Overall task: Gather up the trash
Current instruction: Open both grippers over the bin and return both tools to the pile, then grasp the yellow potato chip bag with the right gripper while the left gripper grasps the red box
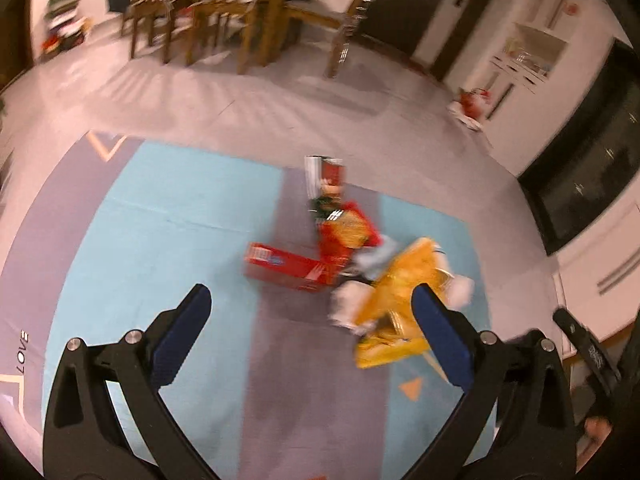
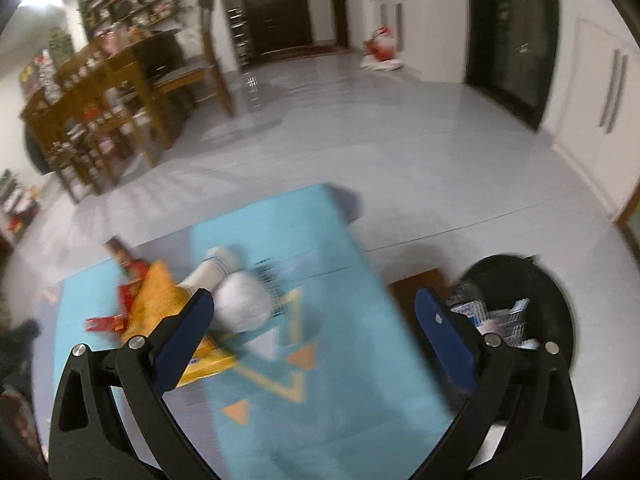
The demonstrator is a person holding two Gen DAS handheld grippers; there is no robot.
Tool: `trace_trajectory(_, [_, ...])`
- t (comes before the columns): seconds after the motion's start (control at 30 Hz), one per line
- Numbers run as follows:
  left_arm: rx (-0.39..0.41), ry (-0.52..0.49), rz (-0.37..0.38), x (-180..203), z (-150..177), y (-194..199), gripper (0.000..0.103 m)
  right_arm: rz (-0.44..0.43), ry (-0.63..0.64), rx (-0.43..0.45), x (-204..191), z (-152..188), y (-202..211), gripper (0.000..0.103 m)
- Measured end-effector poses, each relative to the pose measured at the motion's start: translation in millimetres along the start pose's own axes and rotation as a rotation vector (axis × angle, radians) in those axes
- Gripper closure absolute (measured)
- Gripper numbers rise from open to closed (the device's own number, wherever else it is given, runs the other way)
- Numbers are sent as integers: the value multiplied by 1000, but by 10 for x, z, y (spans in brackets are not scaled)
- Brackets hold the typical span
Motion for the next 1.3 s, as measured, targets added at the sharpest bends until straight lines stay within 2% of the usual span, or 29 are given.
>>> trace_trajectory(0.07, [-7, 52, -36, -199, -38, -45, 3, -45, 27, -37, -210, 88, -91, 4])
trace_trajectory(0.2, [10, 31, -72, -354, -121, -55, 3, 2, 129, -57, -478, 215, -194, 4])
trace_trajectory(0.27, [15, 32, -94, -396, -133, -68, 3, -9, 150, -63, -600, 255, -228, 4])
trace_trajectory(0.43, [-40, 32, -65, -391, -68, -178, 3, -82, 174, -99, -825, 344, -292, 4])
trace_trajectory(0.57, [-37, -2, -85, -375, -71, -201, 3, -92, 226, -117, -1003, 422, -326, 4])
trace_trajectory(0.83, [-47, -7, -102, -394, -105, -264, 3, -147, 297, -137, -1349, 551, -359, 4])
trace_trajectory(1.17, [-31, 4, -119, -447, -198, -295, 3, -139, 391, -159, -1680, 581, -491, 4])
trace_trajectory(1.3, [-31, -1, -108, -438, -241, -338, 3, -158, 452, -228, -1794, 532, -645, 4])
Point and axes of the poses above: each gripper's, at about its wrist camera, not at the fingertips, and y roughly against the way its jaws point, x to its right, z to its underside, the point moved 9 cm from there along -y, roughly the way its jaws point, and after that the axes turned 4 degrees about y, right-handed, at the moved point
